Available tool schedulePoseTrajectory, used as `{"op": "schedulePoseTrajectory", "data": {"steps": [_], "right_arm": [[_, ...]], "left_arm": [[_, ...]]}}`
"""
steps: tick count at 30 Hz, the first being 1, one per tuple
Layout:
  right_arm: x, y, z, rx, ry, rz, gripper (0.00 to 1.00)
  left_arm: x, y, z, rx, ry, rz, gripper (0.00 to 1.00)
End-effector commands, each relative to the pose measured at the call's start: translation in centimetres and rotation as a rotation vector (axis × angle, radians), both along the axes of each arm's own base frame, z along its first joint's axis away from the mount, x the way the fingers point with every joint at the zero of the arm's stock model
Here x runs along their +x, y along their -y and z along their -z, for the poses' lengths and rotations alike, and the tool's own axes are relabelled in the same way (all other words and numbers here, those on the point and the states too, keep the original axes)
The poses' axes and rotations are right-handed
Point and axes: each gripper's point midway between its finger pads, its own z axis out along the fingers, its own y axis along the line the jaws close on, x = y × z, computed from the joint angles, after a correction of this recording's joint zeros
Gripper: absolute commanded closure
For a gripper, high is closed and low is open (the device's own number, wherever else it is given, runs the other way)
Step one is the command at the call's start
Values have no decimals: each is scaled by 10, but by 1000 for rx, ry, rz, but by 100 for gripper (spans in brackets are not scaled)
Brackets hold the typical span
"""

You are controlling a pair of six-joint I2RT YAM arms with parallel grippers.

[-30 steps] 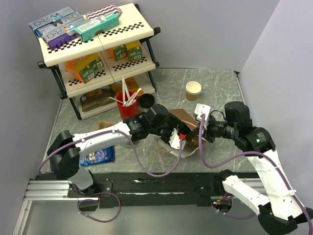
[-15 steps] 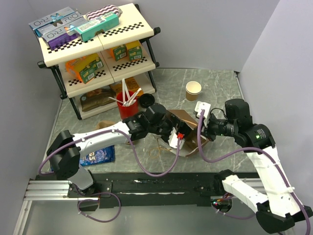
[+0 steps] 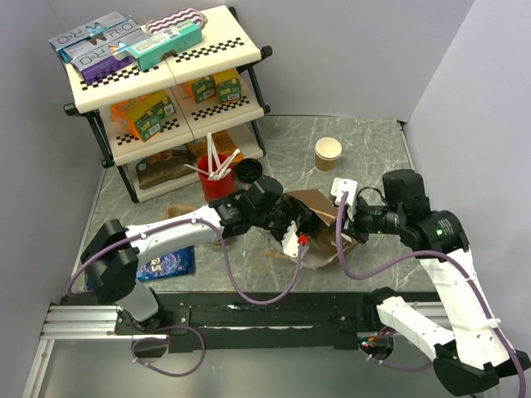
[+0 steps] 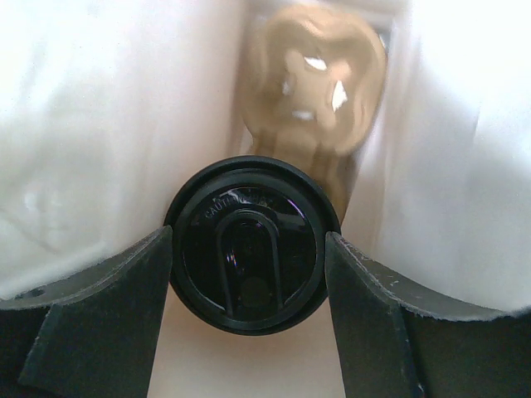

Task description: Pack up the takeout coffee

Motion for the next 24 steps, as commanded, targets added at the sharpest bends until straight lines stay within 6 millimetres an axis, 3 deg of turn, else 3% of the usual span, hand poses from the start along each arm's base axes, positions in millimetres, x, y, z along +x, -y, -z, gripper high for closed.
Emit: {"op": "schedulePoseTrajectory", "data": {"steps": [1, 9, 18, 24], "right_arm": [[-7, 1, -14, 25, 66, -20, 100], [-8, 6, -7, -21, 96, -40, 100], [-1, -2, -13, 11, 72, -44, 100], [3, -4, -14, 17, 71, -45, 100]], "left_arm": [[0, -5, 5, 39, 46, 49, 99], [-6, 1, 15, 46, 46, 78, 99], [-18, 15, 22, 60, 13, 148, 99], [-11, 23, 23, 48, 33, 134, 99]]}}
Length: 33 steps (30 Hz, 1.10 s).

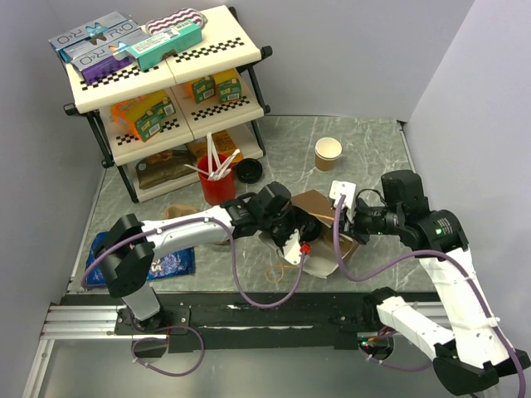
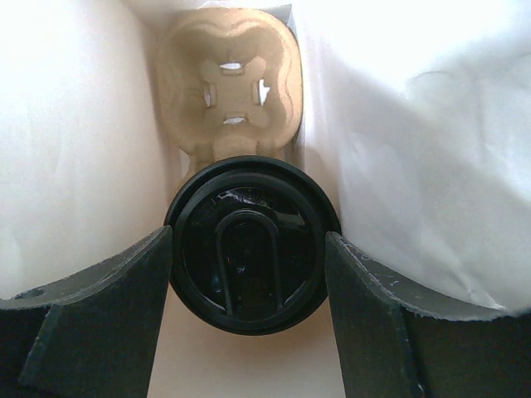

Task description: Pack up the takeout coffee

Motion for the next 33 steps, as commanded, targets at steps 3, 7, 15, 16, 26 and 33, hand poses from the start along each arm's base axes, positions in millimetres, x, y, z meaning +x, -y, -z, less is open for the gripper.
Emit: {"op": "schedulePoseTrajectory", "data": {"steps": [3, 7, 15, 16, 26, 33], "right_arm": [[4, -10, -18, 57, 38, -34, 100], [0, -11, -20, 68, 23, -39, 100], [2, -11, -24, 68, 21, -26, 100], [3, -11, -24, 67, 21, -24, 100], [12, -10, -29, 70, 34, 13, 100], [5, -14, -29, 86, 1, -15, 100]], "left_arm": [[5, 24, -18, -83, 41, 35, 99], [18, 30, -23, -111, 96, -10, 99], [19, 30, -41, -173, 125, -20, 99], [18, 29, -40, -165, 124, -17, 99], [17, 24, -25, -117, 137, 5, 99], [23, 28, -21, -127, 84, -41, 99]]}}
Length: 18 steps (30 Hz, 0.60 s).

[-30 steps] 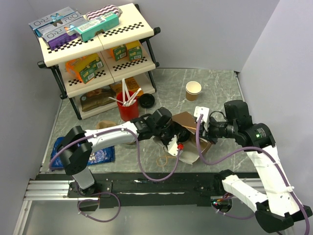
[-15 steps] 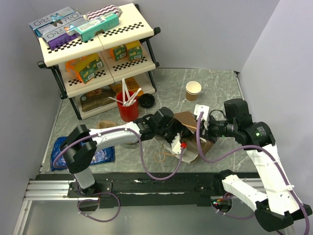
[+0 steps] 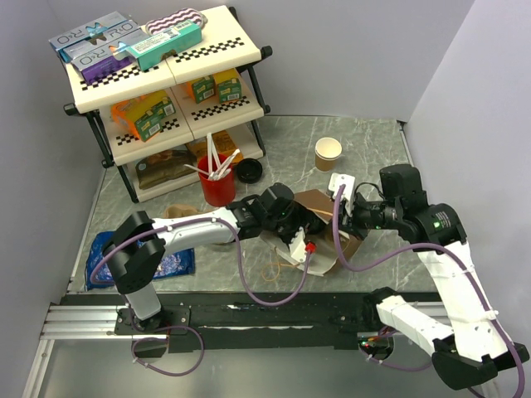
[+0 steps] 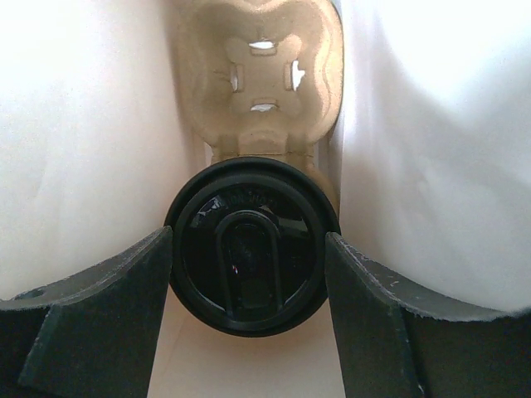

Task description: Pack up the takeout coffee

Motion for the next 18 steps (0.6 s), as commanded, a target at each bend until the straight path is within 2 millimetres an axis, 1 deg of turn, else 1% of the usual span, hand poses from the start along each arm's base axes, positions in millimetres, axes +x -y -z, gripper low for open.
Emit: {"op": "schedulePoseTrajectory", "data": {"steps": [1, 3, 4, 6, 13, 16, 18], "right_arm": [[-2, -8, -23, 59, 38, -31, 100], [-2, -8, -23, 59, 35, -32, 100], [-1, -8, -23, 57, 35, -32, 100], [-1, -8, -23, 58, 36, -31, 100], [-5, -9, -21, 59, 12, -39, 100], [-4, -9, -22, 53, 9, -41, 100], [-4, -8, -21, 49, 4, -41, 100]], "left_arm": [[5, 12, -17, -58, -34, -17, 99], [12, 14, -21, -66, -80, -49, 99], [14, 15, -17, -62, -96, -62, 99], [19, 16, -16, -63, -97, -71, 99], [28, 17, 8, -27, -90, -88, 99], [31, 20, 12, -31, -86, -97, 99], [30, 22, 9, -45, -85, -93, 99]]}}
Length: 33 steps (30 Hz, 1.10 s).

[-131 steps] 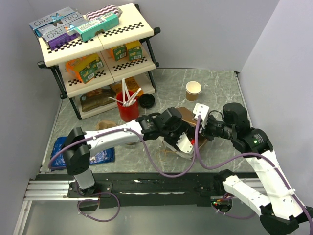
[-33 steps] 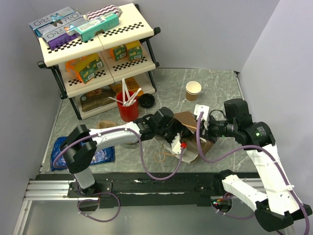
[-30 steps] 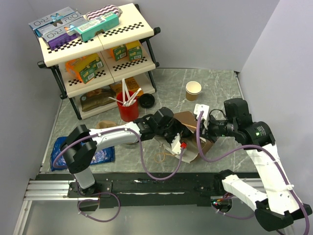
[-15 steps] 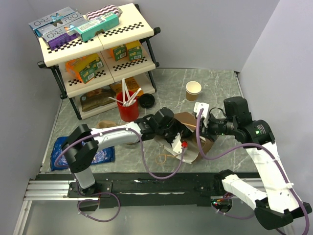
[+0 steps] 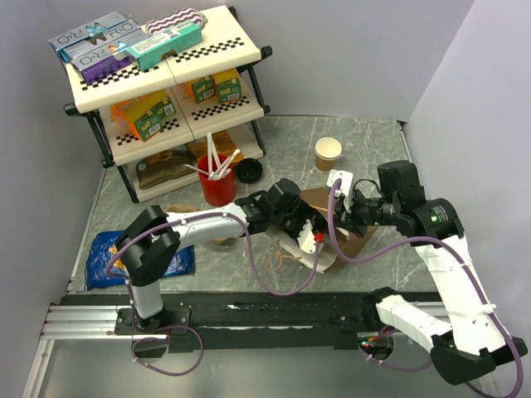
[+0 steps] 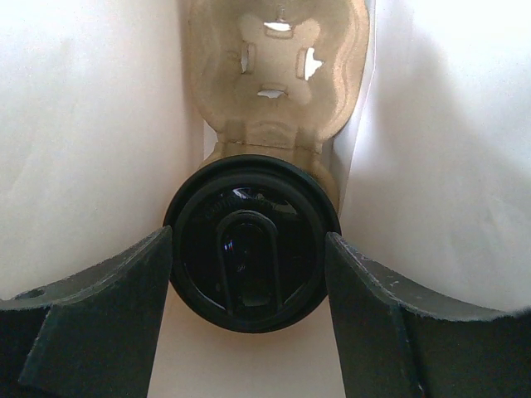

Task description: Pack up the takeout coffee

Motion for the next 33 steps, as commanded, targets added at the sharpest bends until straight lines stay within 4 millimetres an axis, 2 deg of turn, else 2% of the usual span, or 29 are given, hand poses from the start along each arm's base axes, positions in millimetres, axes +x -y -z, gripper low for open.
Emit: {"op": "schedulePoseTrajectory", "data": {"steps": [1, 5, 6, 7, 9, 13, 16, 20, 23, 25, 27, 29, 32, 33], "right_arm": [[-10, -10, -23, 70, 23, -56, 100], [-8, -11, -22, 74, 17, -50, 100], [-8, -11, -23, 77, 15, -47, 100], [-7, -11, -23, 78, 16, -46, 100], [-7, -10, -24, 75, 17, -42, 100], [-8, -9, -22, 67, 17, -36, 100], [-8, -8, -23, 67, 16, -32, 100], [-6, -9, -26, 71, 26, -34, 100], [-8, -10, -29, 83, 23, -37, 100], [-9, -10, -29, 86, 21, -37, 100], [-9, -10, -25, 85, 14, -34, 100], [-9, -9, -22, 84, 6, -30, 100], [-9, -9, -21, 83, -5, -27, 100], [-10, -9, -22, 85, -4, -30, 100]], "left_arm": [[10, 5, 1, -15, -9, -29, 99], [13, 5, 7, -1, -7, -47, 98], [13, 6, 8, 3, -4, -51, 90], [15, 5, 10, 8, -4, -61, 75], [15, 4, 12, 19, -11, -65, 57], [14, 1, 13, 27, -8, -70, 43], [15, -1, 14, 35, -30, -92, 38], [19, -3, 11, 34, -69, -141, 39], [20, -6, 10, 18, -100, -176, 45], [19, -8, 9, 13, -111, -179, 55], [18, -8, 12, 3, -113, -179, 56], [16, -10, 18, 8, -127, -184, 53], [19, -6, 22, 7, -129, -193, 43], [19, -7, 32, 29, -133, -197, 40]]}}
